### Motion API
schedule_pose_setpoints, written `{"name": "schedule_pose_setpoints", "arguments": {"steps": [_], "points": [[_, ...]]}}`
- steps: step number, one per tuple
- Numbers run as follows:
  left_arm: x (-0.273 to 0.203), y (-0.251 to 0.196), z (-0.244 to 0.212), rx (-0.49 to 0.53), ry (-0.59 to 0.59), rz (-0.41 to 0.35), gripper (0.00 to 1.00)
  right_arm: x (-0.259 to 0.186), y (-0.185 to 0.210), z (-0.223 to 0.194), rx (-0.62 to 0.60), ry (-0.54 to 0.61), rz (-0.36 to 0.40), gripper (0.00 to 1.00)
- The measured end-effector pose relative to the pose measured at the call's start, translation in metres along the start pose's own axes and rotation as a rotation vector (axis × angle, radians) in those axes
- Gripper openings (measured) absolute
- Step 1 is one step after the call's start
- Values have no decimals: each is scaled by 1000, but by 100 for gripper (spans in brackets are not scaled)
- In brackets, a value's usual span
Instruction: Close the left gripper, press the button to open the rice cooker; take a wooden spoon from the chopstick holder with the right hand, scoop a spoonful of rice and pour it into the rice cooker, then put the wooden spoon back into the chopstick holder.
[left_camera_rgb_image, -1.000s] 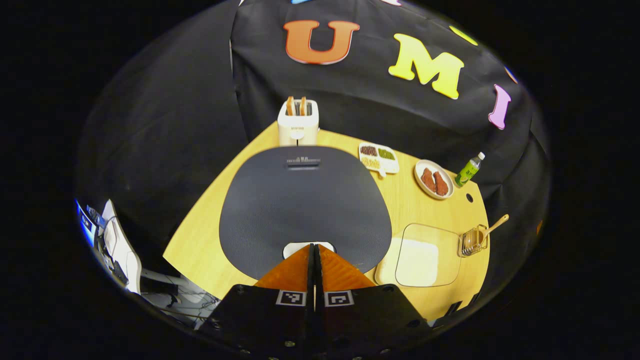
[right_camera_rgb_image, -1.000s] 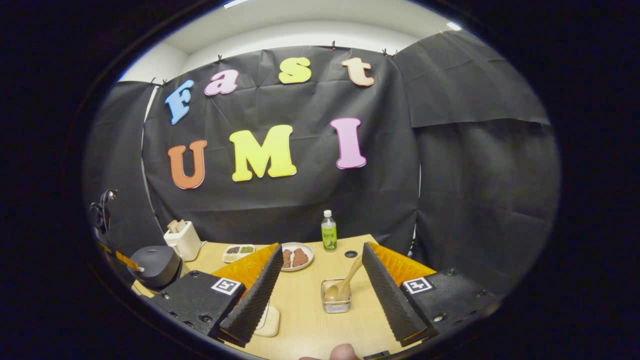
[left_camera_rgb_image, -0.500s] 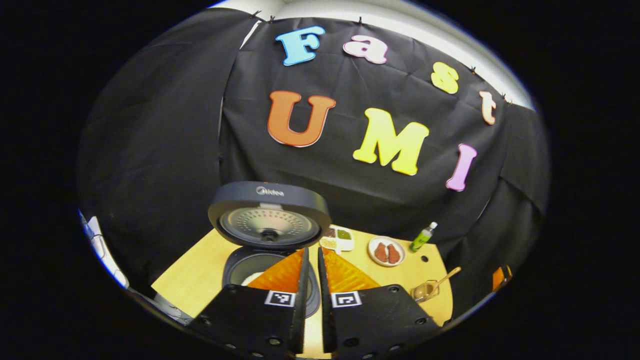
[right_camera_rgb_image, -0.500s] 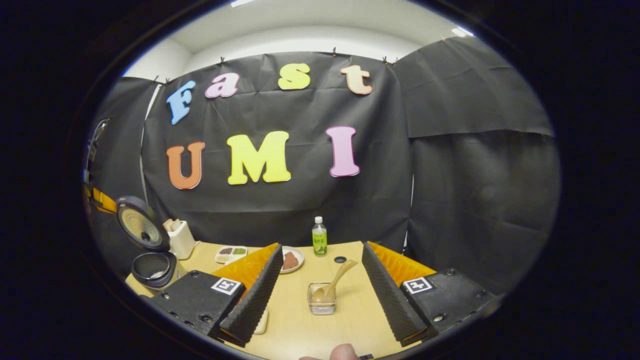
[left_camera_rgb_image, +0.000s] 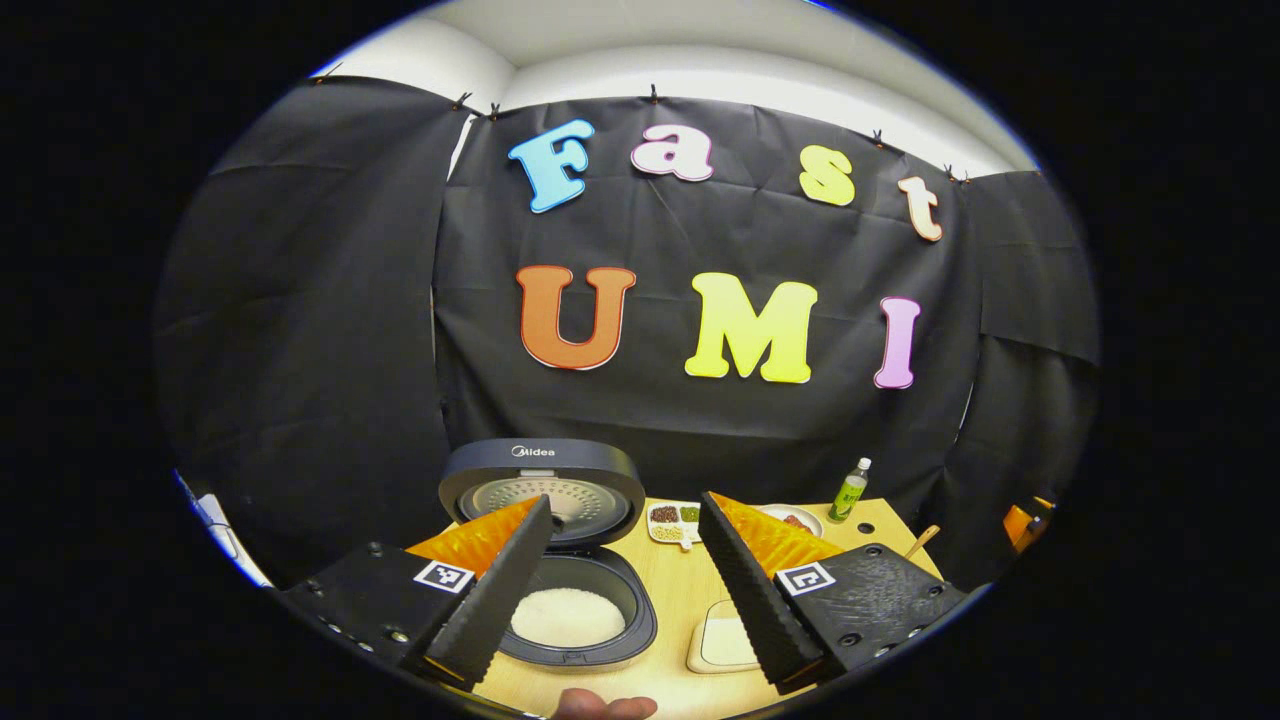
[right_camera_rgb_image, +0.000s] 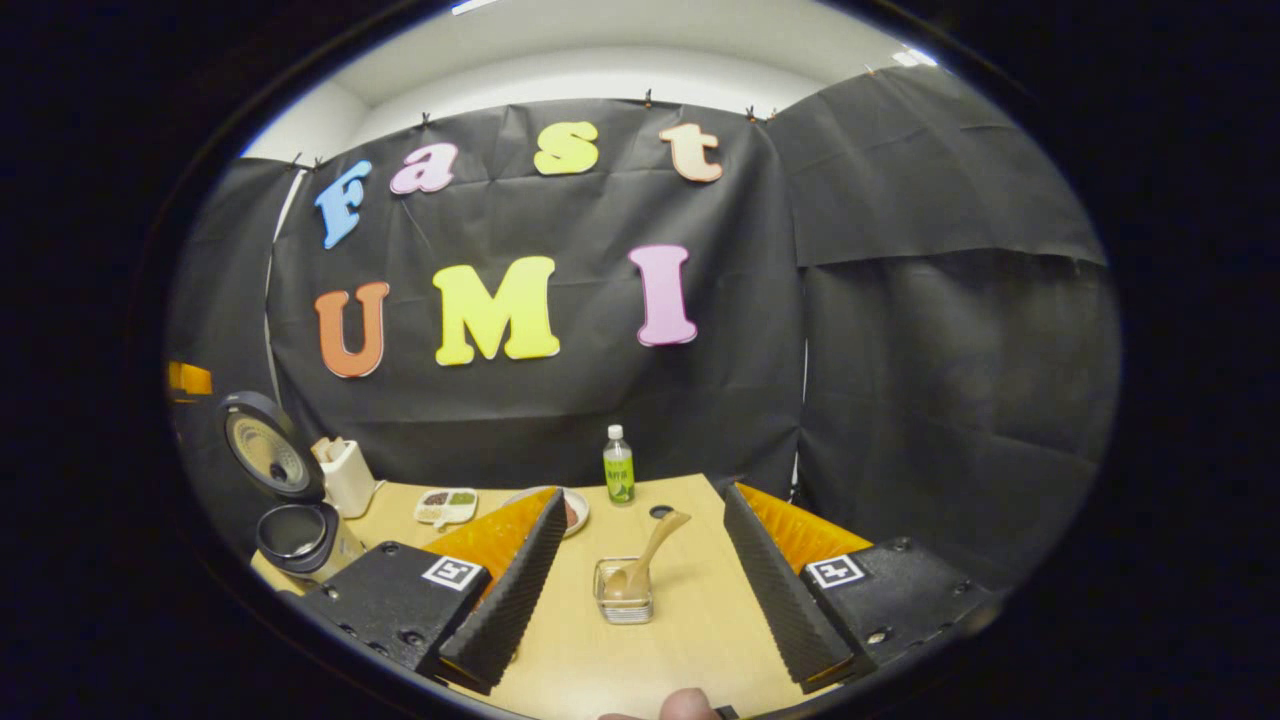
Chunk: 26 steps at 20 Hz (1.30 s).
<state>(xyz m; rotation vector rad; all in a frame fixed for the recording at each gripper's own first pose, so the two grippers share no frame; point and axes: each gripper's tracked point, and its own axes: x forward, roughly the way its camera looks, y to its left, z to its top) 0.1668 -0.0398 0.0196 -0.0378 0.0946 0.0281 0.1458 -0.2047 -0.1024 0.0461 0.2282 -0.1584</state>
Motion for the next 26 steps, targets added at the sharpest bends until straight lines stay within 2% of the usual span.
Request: {"name": "schedule_pose_setpoints", "arguments": {"steps": [5,9,15,20,21,22,23,26], "points": [[-15,1,7,34,-50,12,95,26,8,-32,26,85,39,100],[-18,-6,9,91,-79,20,94,70,7,-63,76,174,68,100],[-8,-17,13,84,-90,69,95,151,0,-111,67,276,99,100],[7,-25,10,51,-53,109,94,206,-6,-154,62,375,116,99],[8,-23,7,53,-42,125,95,216,-6,-163,56,399,117,92],[9,-22,4,56,-33,136,95,222,-5,-171,54,415,130,96],[10,-21,0,61,-18,150,95,228,-3,-177,57,434,134,93],[11,-20,-10,78,20,174,95,243,-2,-189,92,469,143,78]]}}
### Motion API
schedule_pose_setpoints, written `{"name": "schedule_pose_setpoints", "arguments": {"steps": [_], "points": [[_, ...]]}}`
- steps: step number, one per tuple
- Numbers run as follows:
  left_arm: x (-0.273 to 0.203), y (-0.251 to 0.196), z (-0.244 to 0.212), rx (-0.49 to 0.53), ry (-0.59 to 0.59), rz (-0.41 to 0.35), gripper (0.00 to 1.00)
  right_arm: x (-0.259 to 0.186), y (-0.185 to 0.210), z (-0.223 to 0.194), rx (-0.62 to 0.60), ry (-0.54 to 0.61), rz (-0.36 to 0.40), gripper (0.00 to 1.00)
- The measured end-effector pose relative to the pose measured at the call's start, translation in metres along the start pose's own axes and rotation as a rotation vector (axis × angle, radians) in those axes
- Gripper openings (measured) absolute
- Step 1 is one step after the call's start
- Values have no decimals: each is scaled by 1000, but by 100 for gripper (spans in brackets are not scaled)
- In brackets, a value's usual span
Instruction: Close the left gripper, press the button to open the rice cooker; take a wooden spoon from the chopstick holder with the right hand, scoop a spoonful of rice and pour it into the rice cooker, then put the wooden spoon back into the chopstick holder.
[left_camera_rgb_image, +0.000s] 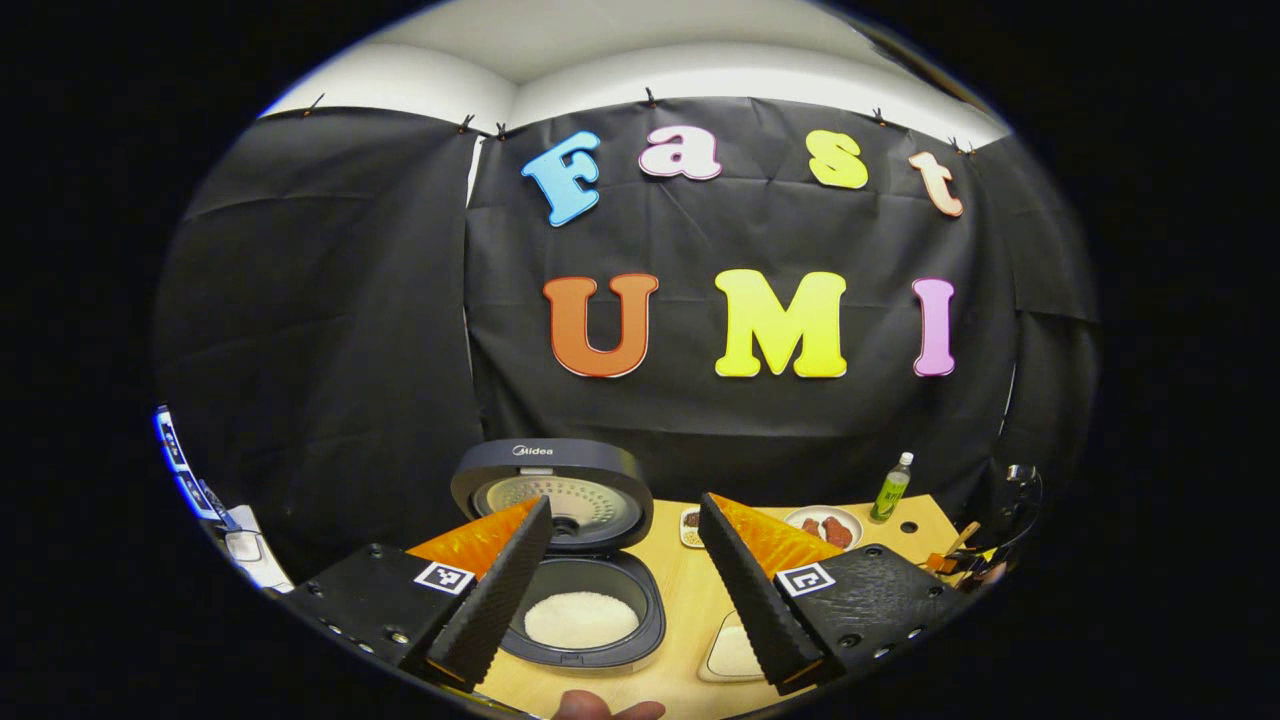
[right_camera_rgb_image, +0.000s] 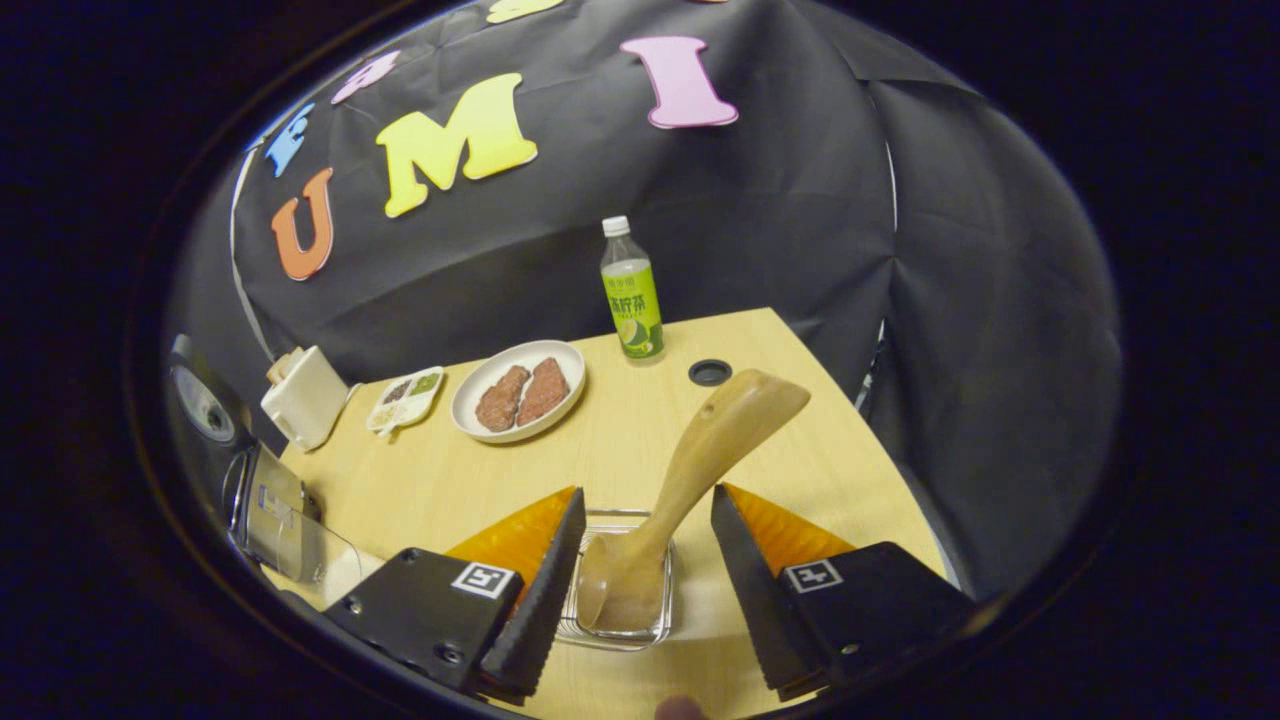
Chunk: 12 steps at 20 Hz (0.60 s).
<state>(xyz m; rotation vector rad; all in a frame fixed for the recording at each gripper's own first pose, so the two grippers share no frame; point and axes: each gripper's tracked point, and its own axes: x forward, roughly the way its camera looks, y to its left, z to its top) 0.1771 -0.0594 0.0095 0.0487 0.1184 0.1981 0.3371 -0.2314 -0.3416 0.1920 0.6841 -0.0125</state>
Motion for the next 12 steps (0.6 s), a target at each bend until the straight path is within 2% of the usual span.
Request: {"name": "schedule_pose_setpoints", "arguments": {"steps": [1,2,4,7,9,12], "points": [[0,1,-2,4,6,7,94,0,-1,3,10,-7,1,72],[-2,2,-2,3,11,13,95,3,-1,6,15,-14,1,72],[-4,3,-7,-4,20,24,95,4,-2,8,18,-16,-4,45],[-9,7,-12,-13,34,36,95,0,3,8,39,-10,5,27],[-12,11,-15,-25,36,38,95,-6,9,9,44,-5,10,19],[-16,22,-22,-40,48,39,94,-13,18,7,66,3,14,12]]}}
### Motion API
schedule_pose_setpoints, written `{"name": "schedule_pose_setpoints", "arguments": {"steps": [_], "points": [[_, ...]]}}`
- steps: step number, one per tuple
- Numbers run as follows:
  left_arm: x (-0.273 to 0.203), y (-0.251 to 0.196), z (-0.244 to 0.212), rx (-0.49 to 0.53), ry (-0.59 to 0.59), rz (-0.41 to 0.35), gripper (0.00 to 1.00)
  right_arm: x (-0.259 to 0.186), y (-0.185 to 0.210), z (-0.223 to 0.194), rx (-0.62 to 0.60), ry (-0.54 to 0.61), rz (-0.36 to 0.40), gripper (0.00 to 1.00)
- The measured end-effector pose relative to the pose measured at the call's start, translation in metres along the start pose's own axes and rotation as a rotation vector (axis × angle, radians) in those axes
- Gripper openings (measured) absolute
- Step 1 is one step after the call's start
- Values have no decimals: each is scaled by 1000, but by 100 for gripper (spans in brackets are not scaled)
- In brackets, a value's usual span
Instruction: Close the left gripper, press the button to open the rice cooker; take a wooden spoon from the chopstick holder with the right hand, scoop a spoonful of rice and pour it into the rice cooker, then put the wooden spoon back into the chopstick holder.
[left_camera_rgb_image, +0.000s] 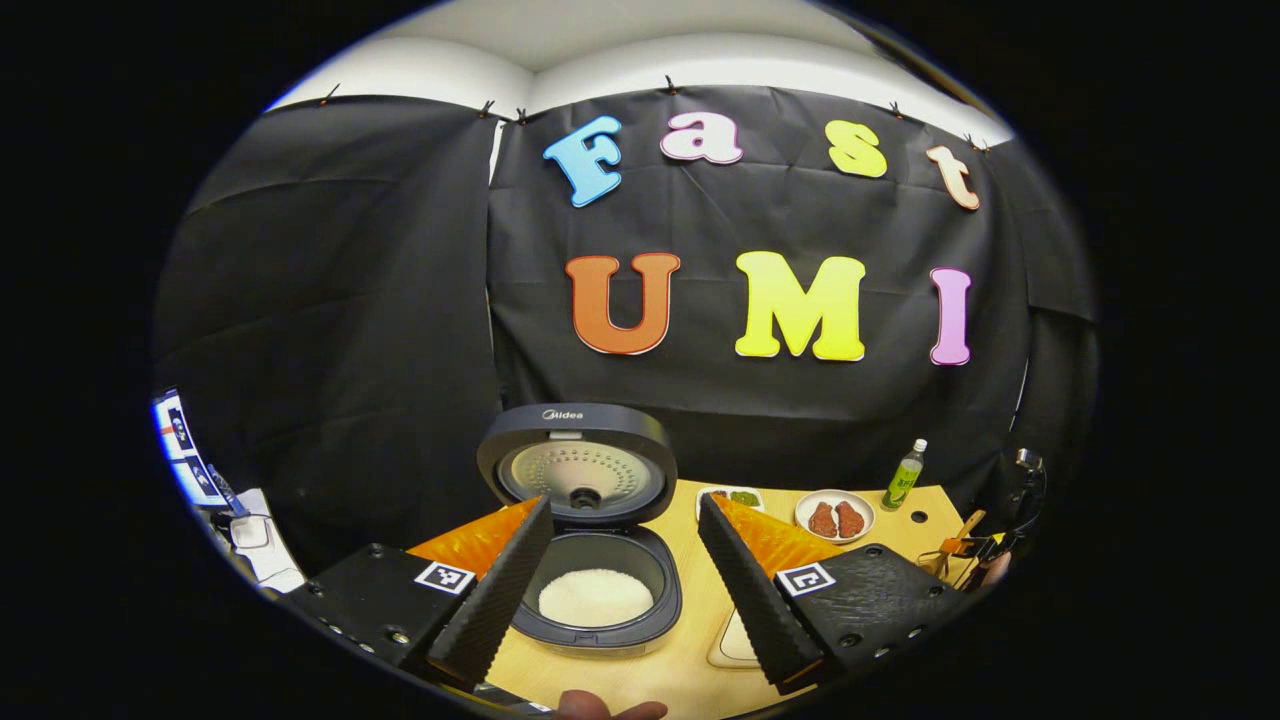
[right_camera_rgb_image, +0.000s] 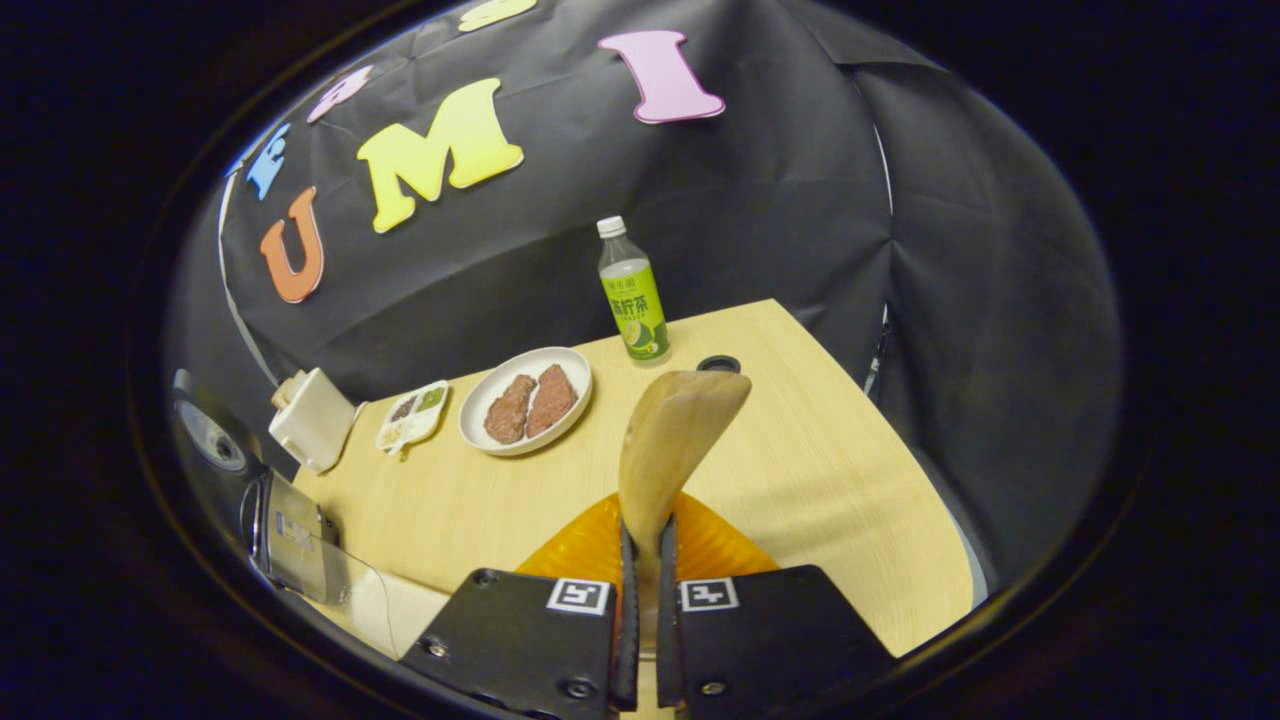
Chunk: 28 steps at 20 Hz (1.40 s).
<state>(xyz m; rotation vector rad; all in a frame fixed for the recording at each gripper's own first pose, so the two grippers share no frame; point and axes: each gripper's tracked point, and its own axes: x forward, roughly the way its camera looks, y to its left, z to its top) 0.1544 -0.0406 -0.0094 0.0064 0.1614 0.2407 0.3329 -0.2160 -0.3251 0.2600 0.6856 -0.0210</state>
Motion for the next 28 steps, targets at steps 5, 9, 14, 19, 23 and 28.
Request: {"name": "schedule_pose_setpoints", "arguments": {"steps": [5,9,14,19,23,28], "points": [[-11,25,-2,-14,-21,-10,94,-29,13,31,-72,-99,-56,8],[-24,42,-5,-31,-45,-46,95,-69,46,51,-111,-175,-93,8],[-37,54,-4,-37,-82,-181,95,-130,115,53,-120,-258,-89,8],[-54,82,-8,-1,-121,-294,95,-164,191,17,-91,-275,-67,8],[-70,114,-11,17,-143,-301,95,-164,237,-11,-184,-247,-49,8],[-71,140,-21,-17,-131,-218,94,-122,251,-47,-301,-183,-80,8]]}}
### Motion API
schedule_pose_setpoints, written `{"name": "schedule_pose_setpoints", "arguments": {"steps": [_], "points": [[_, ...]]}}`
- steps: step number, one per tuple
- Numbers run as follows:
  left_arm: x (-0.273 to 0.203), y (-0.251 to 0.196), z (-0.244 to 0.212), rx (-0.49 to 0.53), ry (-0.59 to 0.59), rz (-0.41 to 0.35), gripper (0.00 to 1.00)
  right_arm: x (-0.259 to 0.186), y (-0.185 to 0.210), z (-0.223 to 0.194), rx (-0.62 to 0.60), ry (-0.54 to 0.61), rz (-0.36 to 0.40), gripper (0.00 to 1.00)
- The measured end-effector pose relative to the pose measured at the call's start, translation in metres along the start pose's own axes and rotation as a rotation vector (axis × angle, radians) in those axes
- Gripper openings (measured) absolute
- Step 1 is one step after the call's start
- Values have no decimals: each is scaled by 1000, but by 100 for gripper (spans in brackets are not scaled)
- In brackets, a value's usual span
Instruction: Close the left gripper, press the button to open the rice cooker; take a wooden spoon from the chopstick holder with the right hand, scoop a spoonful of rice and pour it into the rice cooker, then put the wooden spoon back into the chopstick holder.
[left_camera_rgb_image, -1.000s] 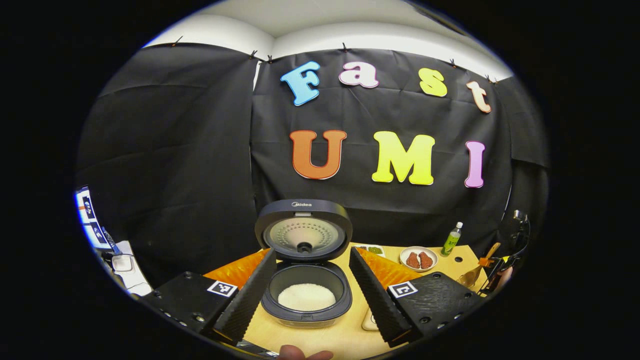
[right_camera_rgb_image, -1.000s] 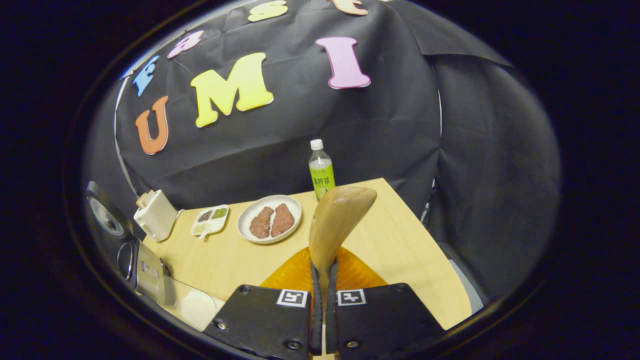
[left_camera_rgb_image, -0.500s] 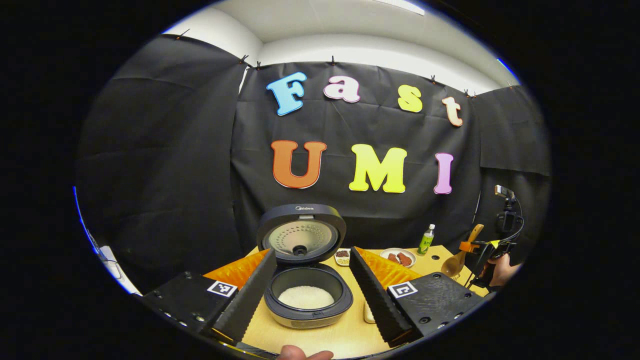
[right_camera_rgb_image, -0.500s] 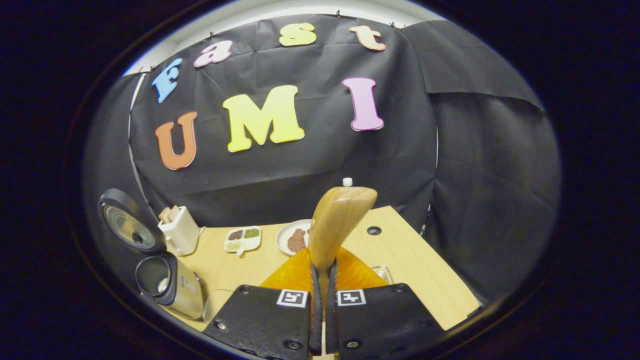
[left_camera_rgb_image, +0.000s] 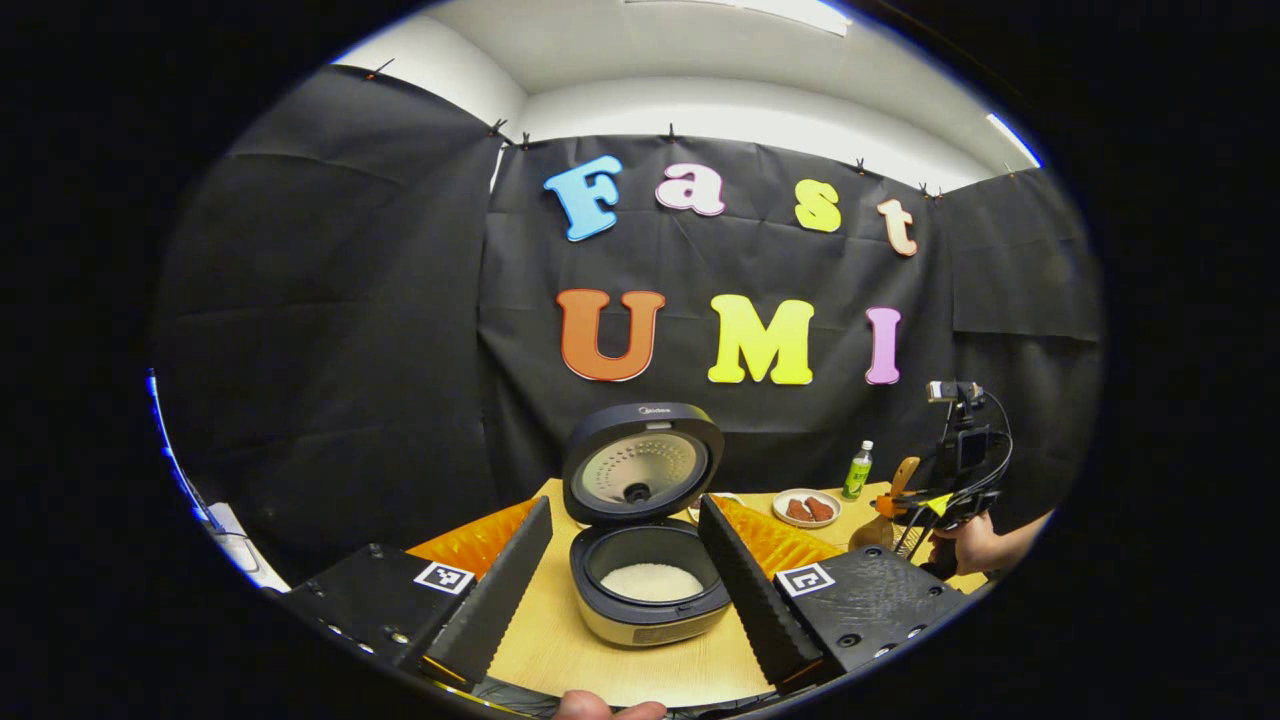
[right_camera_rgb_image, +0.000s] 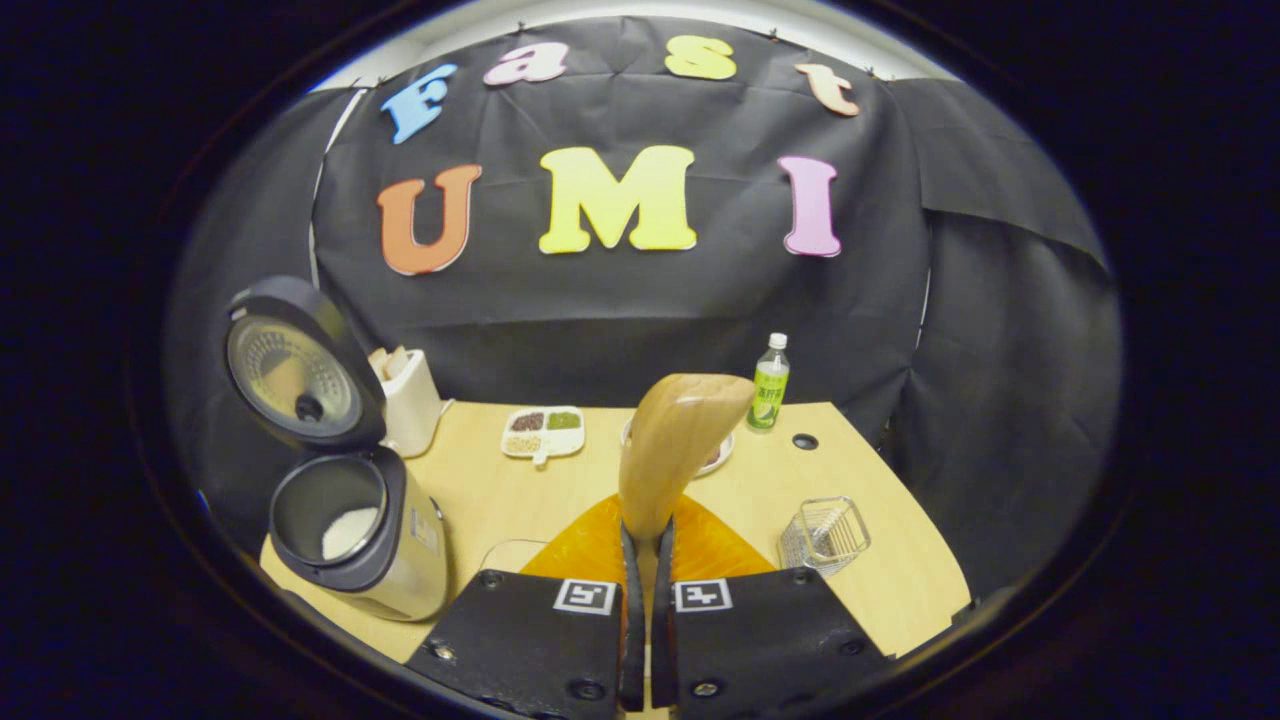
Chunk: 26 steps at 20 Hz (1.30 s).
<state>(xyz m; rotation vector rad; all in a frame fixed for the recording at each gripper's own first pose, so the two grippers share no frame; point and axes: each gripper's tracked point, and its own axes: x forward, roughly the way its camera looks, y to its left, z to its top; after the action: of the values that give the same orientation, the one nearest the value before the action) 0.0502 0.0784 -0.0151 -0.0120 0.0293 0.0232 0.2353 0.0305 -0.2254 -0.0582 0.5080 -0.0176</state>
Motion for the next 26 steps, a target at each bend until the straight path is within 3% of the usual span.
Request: {"name": "schedule_pose_setpoints", "arguments": {"steps": [6,10,13,21,26], "points": [[8,2,-1,-35,33,85,95,49,2,-43,-78,70,-39,8],[19,-4,-2,-38,64,101,95,66,1,-69,-173,96,-74,8],[26,-4,-5,-44,92,115,95,70,15,-75,-180,80,-51,8],[36,-8,-7,-37,118,133,95,62,82,-93,-12,163,164,8],[39,-9,-6,-39,112,133,95,57,86,-96,226,256,232,8]]}}
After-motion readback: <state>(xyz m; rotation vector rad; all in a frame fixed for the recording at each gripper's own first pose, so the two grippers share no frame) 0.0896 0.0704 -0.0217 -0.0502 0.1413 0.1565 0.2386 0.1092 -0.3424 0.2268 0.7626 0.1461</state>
